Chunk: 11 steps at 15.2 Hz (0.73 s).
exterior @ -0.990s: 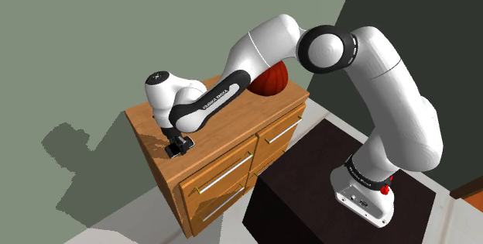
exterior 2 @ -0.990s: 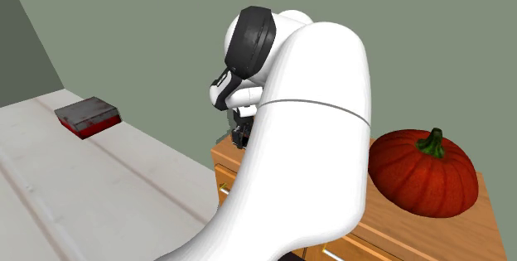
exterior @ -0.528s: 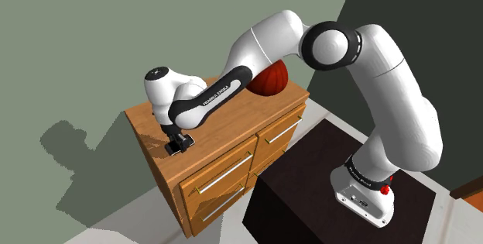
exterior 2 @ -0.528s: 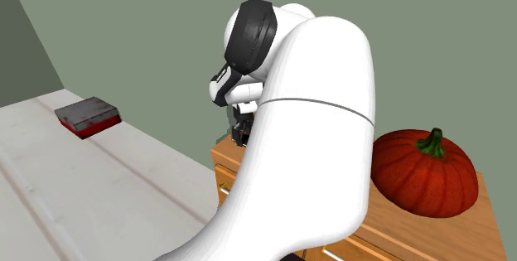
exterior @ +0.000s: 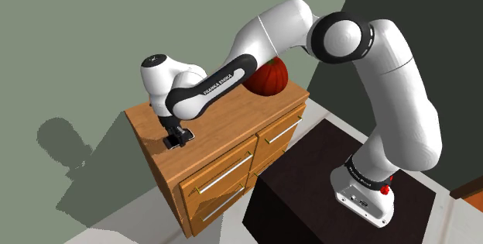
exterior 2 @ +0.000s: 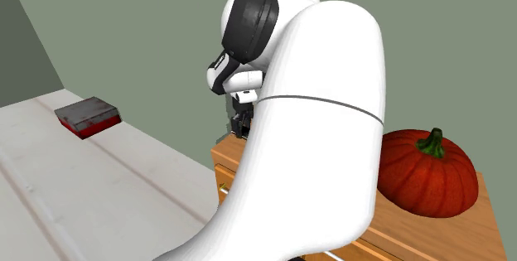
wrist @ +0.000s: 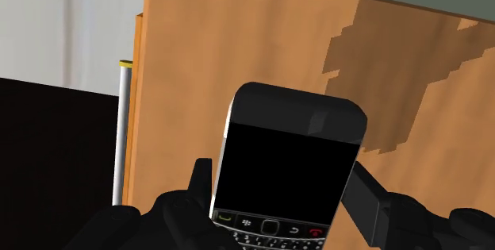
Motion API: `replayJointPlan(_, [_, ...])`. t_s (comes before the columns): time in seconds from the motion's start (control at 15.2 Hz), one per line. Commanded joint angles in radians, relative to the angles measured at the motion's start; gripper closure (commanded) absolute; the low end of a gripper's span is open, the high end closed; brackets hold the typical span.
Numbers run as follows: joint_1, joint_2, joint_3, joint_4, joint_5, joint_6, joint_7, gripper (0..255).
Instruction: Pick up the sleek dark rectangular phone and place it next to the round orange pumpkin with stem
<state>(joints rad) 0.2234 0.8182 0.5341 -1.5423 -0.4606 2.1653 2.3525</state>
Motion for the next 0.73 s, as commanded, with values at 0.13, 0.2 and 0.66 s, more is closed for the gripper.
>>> replayJointPlan(0.13, [-0.007, -0.029, 0.014, 0.009, 0.016, -0.037, -0.009, 255])
replayJointPlan(0.2, [-0.009, -0.037, 0.017, 0.009, 0.019, -0.045, -0.011, 255])
replayJointPlan(0.66, [-0.022, -0.09, 0.039, 0.019, 0.046, -0.104, -0.025, 255])
